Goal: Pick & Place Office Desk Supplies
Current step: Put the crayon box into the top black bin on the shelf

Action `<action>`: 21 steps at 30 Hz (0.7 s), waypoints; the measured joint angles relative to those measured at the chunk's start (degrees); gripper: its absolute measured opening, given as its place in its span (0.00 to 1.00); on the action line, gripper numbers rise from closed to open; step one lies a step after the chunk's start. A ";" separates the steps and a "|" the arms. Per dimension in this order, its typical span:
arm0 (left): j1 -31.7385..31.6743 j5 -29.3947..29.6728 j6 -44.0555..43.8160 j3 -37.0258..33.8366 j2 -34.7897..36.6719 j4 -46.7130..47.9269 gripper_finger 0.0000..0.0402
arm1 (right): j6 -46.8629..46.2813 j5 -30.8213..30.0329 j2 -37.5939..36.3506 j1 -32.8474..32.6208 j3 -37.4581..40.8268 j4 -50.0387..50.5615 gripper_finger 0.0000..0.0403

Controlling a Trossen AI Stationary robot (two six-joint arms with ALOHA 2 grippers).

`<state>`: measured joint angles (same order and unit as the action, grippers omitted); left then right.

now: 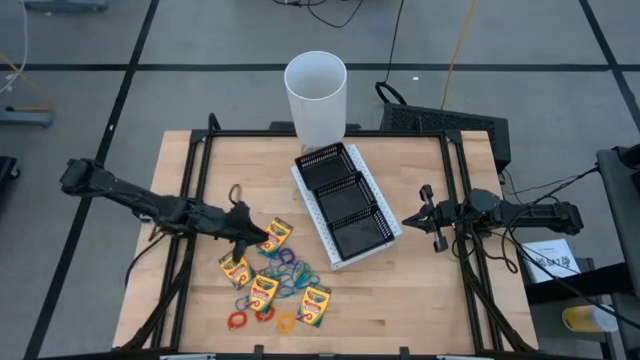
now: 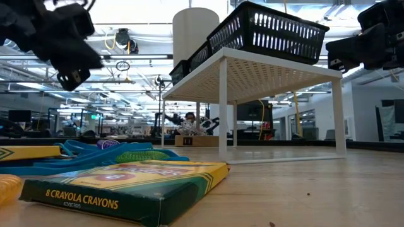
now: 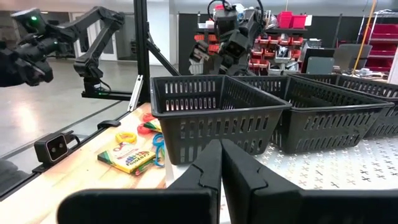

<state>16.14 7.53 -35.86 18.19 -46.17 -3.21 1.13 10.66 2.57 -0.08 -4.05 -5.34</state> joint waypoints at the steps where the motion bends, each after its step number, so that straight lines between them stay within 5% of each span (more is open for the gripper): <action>1: 0.00 0.79 -0.61 1.97 -1.63 3.93 0.18 | 0.00 0.00 0.00 0.00 0.00 0.00 0.00; 9: -0.92 8.28 -6.04 18.36 -18.58 27.90 0.18 | 0.00 -0.02 0.00 0.00 0.00 -0.01 0.00; 21: -10.61 -1.84 -7.87 18.99 -32.78 26.37 0.37 | 0.00 -0.05 0.00 0.00 0.00 -0.03 0.00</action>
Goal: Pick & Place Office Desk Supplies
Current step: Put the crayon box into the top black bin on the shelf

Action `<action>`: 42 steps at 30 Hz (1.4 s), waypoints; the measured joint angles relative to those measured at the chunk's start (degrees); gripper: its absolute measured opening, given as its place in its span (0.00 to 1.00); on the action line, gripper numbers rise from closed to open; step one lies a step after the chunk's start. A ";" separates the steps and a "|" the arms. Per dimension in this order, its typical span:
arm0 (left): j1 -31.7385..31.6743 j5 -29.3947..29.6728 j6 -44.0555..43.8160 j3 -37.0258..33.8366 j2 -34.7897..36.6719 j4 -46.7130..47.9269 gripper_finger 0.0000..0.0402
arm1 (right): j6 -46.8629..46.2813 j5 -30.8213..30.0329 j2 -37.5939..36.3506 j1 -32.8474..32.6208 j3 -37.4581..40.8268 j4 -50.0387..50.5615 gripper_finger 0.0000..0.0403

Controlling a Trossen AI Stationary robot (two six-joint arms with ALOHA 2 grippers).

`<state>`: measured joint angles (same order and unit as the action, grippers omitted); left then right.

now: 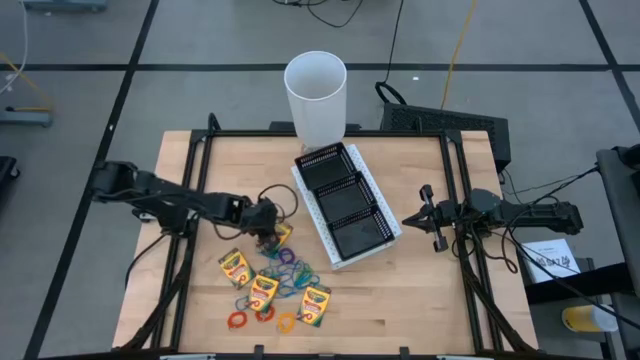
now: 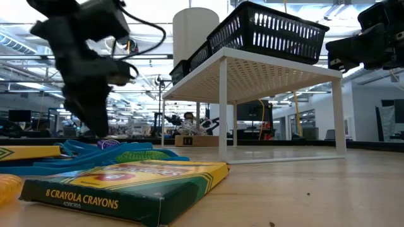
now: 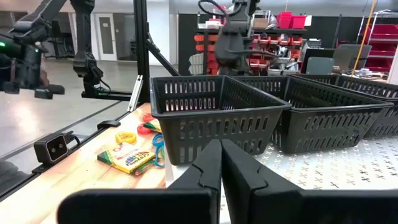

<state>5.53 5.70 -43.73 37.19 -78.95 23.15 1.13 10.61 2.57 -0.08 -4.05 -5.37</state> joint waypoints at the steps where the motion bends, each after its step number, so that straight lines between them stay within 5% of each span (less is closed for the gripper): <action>1: -0.70 0.02 -0.14 0.00 -0.47 -0.40 0.39 | 0.00 -0.02 0.00 0.00 0.00 0.00 0.00; 13: -4.98 -4.59 2.39 0.00 -1.50 -2.68 0.63 | 0.00 -0.02 0.02 0.00 0.00 -0.02 0.00; 23: -4.93 -4.09 1.30 0.23 -6.58 -4.19 0.63 | 0.00 -0.02 0.02 0.00 0.00 -0.02 0.00; 42: -5.14 3.14 0.61 -0.11 -3.94 2.42 0.63 | 0.00 -0.02 0.02 -0.02 0.00 -0.02 0.00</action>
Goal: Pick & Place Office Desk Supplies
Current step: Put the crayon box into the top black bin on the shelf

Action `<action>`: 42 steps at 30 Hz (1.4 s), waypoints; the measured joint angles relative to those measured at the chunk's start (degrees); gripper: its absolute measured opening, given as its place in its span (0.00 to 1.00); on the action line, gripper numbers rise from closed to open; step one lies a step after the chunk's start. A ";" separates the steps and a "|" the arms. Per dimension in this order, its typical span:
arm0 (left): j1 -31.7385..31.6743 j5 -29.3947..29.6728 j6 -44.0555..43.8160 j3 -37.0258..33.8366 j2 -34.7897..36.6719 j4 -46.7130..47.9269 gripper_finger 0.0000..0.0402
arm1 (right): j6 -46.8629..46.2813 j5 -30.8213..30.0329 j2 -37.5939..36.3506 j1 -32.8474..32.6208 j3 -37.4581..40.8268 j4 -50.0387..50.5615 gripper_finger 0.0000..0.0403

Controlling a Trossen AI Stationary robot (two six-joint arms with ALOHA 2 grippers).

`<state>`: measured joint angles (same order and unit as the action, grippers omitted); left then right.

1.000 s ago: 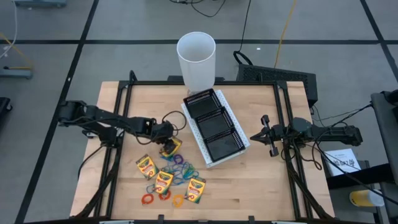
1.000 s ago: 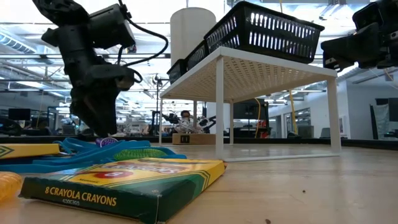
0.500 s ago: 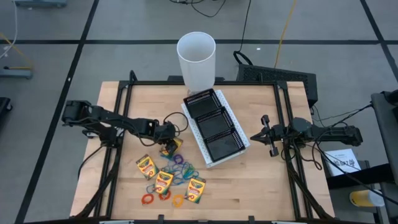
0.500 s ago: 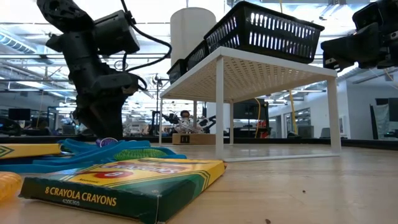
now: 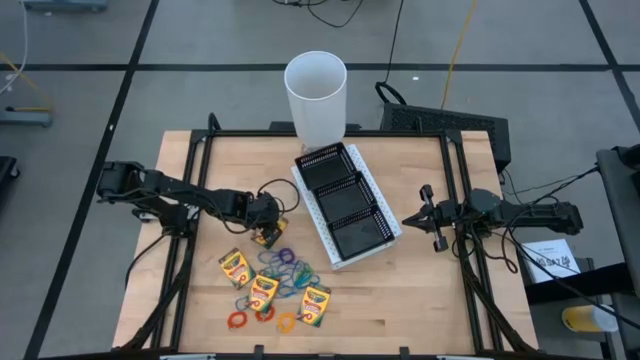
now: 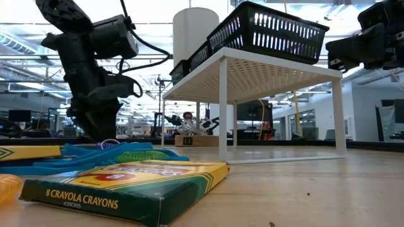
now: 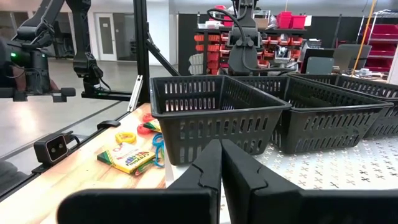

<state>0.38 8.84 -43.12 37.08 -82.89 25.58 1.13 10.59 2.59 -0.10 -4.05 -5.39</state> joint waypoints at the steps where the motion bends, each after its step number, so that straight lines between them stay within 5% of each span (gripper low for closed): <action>1: 0.00 0.02 0.30 0.00 0.00 -0.02 0.63 | 0.00 0.00 0.00 0.01 0.01 0.00 0.00; 23: -0.33 2.12 -3.52 0.00 5.89 6.94 0.63 | 0.00 0.00 0.00 0.02 0.02 0.00 0.00; 29: -1.82 -0.45 11.05 0.00 4.95 7.74 0.63 | 0.00 0.00 -0.02 0.01 0.02 0.00 0.00; 42: -7.59 -10.17 10.78 0.00 4.87 6.98 0.63 | 0.00 0.00 -0.02 0.02 0.02 0.00 0.00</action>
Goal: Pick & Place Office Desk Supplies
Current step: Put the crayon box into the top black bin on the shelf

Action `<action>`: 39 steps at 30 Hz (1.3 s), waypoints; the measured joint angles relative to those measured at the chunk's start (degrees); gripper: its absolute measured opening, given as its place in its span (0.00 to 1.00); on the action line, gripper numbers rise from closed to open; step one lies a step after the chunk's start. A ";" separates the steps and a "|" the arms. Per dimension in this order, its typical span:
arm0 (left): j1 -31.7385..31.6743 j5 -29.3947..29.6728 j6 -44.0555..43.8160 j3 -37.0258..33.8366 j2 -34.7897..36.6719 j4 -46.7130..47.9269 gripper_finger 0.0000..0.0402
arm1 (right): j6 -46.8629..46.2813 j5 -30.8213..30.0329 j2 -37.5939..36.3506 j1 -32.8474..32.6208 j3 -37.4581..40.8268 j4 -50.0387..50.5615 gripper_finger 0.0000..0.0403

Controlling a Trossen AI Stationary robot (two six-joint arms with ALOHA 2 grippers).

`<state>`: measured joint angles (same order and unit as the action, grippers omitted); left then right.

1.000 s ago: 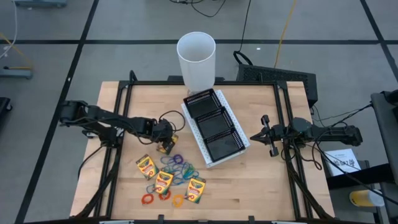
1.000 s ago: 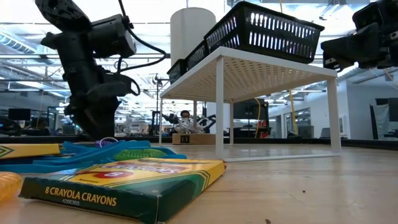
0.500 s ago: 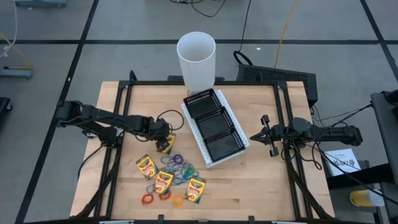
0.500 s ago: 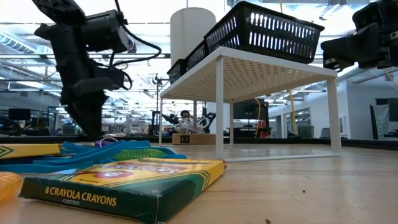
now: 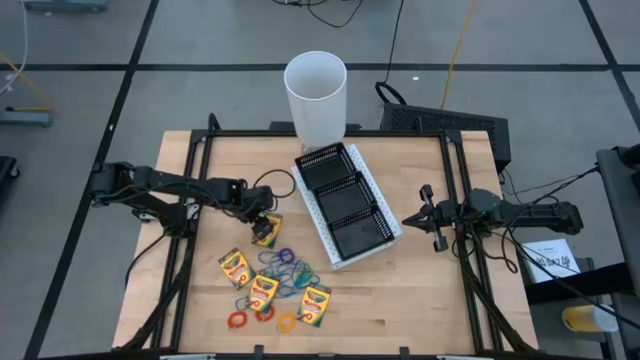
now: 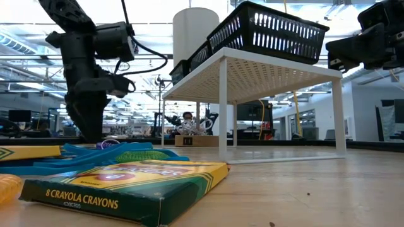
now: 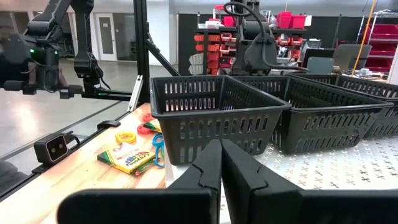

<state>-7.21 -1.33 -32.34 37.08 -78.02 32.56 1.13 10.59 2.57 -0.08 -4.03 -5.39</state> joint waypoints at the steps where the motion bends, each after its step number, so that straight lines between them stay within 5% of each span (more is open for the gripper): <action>1: -0.16 -0.39 -2.20 -0.01 0.00 -0.03 0.63 | 0.00 0.00 0.00 0.00 0.00 0.00 0.00; 9: -0.39 -0.17 -18.02 -1.82 0.00 -2.46 0.63 | 0.00 0.00 0.00 -0.01 0.00 0.01 0.00; 20: -0.39 -0.06 -23.75 -6.86 0.31 -10.25 0.60 | 0.00 0.01 0.00 0.00 0.00 0.01 0.00; 32: -0.37 -1.79 -23.73 -7.06 0.07 -10.87 0.19 | -0.02 0.00 0.02 -0.01 0.00 0.00 0.00; 39: -0.39 -1.30 -23.14 -7.10 0.07 -11.99 0.05 | 0.00 0.02 0.01 0.00 0.00 0.00 0.00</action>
<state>-7.60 -2.62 -55.49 29.98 -77.95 20.56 1.13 10.60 2.57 -0.08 -4.03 -5.39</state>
